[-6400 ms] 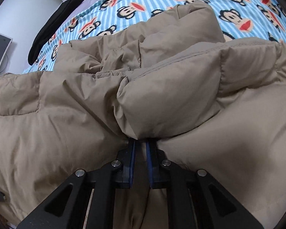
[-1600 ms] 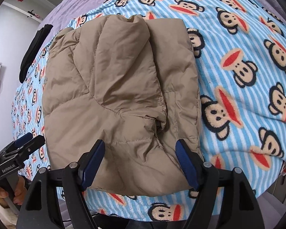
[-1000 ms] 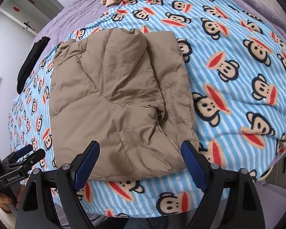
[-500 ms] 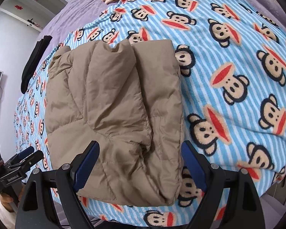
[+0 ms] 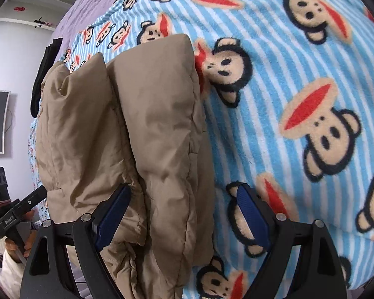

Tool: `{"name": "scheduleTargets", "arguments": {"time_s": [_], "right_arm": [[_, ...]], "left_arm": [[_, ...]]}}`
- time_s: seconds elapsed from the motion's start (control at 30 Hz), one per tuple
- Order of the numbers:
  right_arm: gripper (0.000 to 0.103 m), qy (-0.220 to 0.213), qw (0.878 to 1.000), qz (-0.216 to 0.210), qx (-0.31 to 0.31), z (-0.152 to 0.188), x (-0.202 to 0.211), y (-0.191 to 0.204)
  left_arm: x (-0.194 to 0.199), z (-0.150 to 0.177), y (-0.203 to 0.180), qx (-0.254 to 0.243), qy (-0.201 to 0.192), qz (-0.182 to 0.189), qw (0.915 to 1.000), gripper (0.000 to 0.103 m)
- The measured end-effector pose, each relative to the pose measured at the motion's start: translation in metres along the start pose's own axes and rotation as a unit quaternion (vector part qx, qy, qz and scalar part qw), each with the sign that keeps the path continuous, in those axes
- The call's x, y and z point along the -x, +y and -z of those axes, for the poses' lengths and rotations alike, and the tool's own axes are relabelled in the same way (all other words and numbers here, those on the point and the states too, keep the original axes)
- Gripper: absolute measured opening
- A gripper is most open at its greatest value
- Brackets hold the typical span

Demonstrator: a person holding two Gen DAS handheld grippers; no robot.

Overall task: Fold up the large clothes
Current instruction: 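Grasp the jacket's folded edge with both tools and lift it, then fold the lifted jacket over onto itself with both tools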

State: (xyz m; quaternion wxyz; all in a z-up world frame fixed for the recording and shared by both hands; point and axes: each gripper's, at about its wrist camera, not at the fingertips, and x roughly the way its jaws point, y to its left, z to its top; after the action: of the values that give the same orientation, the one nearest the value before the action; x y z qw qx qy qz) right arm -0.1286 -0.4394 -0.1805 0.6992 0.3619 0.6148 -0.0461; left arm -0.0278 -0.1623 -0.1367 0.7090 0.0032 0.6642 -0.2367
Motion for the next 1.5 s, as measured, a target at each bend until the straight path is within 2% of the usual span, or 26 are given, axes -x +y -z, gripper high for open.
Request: {"name": "scheduleTargets", "arguments": {"time_s": [0.07, 0.17, 0.23, 0.27, 0.37, 0.4, 0.47, 0.5, 0.57, 0.77, 0.9, 0.97, 1.03, 1.3, 1.43, 1.5], "right_arm": [[0.089, 0.016, 0.999, -0.035, -0.010, -0.006, -0.012, -0.002], [0.089, 0.018, 0.995, -0.101, -0.019, -0.010, -0.016, 0.000], [0.094, 0.017, 0.990, -0.139, -0.017, -0.013, -0.015, 0.002], [0.103, 0.018, 0.988, -0.155, -0.015, -0.013, -0.015, 0.004], [0.103, 0.021, 0.982, -0.188, -0.003, -0.014, -0.011, 0.008], [0.103, 0.024, 0.982, -0.185, 0.002, -0.014, -0.012, 0.011], [0.103, 0.031, 0.987, -0.154, 0.024, -0.018, -0.015, 0.014], [0.103, 0.028, 0.991, -0.125, 0.039, -0.021, -0.016, 0.014], [0.103, 0.032, 0.992, -0.109, 0.052, -0.028, -0.021, 0.015], [0.103, 0.065, 0.981, -0.169, 0.072, -0.044, -0.034, 0.020], [0.103, 0.084, 0.982, -0.147, 0.078, -0.053, -0.054, 0.023], [0.103, 0.098, 0.979, -0.170, 0.050, -0.056, -0.065, 0.014], [0.103, 0.104, 0.978, -0.181, 0.029, -0.056, -0.071, 0.010], [0.103, 0.110, 0.978, -0.179, -0.006, -0.050, -0.078, 0.013], [0.103, 0.114, 0.978, -0.173, -0.033, -0.043, -0.076, 0.012], [0.098, 0.112, 0.978, -0.168, -0.043, -0.038, -0.074, 0.011]], "left_arm": [[-0.004, -0.004, 0.003, 0.008, 0.003, 0.016, 0.9998, 0.103], [-0.006, -0.011, 0.008, 0.017, 0.000, 0.036, 0.9992, 0.103], [-0.008, -0.015, 0.012, 0.022, -0.001, 0.049, 0.9985, 0.103], [-0.008, -0.018, 0.015, 0.024, -0.001, 0.057, 0.9981, 0.103], [-0.017, -0.025, 0.022, 0.026, 0.007, 0.081, 0.9963, 0.103], [-0.020, -0.028, 0.023, 0.026, 0.009, 0.087, 0.9958, 0.103], [-0.026, -0.033, 0.027, 0.028, 0.012, 0.102, 0.9944, 0.103], [-0.028, -0.036, 0.028, 0.029, 0.013, 0.112, 0.9932, 0.103], [-0.034, -0.041, 0.029, 0.026, 0.015, 0.128, 0.9914, 0.103], [-0.062, -0.050, 0.031, 0.037, 0.033, 0.165, 0.9850, 0.103], [-0.078, -0.053, 0.032, 0.061, 0.047, 0.191, 0.9785, 0.103], [-0.081, -0.052, 0.024, 0.058, 0.050, 0.183, 0.9801, 0.103], [-0.080, -0.054, 0.007, 0.040, 0.047, 0.157, 0.9856, 0.103], [-0.073, -0.053, -0.022, 0.017, 0.024, 0.091, 0.9954, 0.103], [-0.063, -0.049, -0.037, -0.007, 0.002, 0.066, 0.9978, 0.093], [-0.058, -0.049, -0.044, -0.016, -0.006, 0.057, 0.9983, 0.087]]}}
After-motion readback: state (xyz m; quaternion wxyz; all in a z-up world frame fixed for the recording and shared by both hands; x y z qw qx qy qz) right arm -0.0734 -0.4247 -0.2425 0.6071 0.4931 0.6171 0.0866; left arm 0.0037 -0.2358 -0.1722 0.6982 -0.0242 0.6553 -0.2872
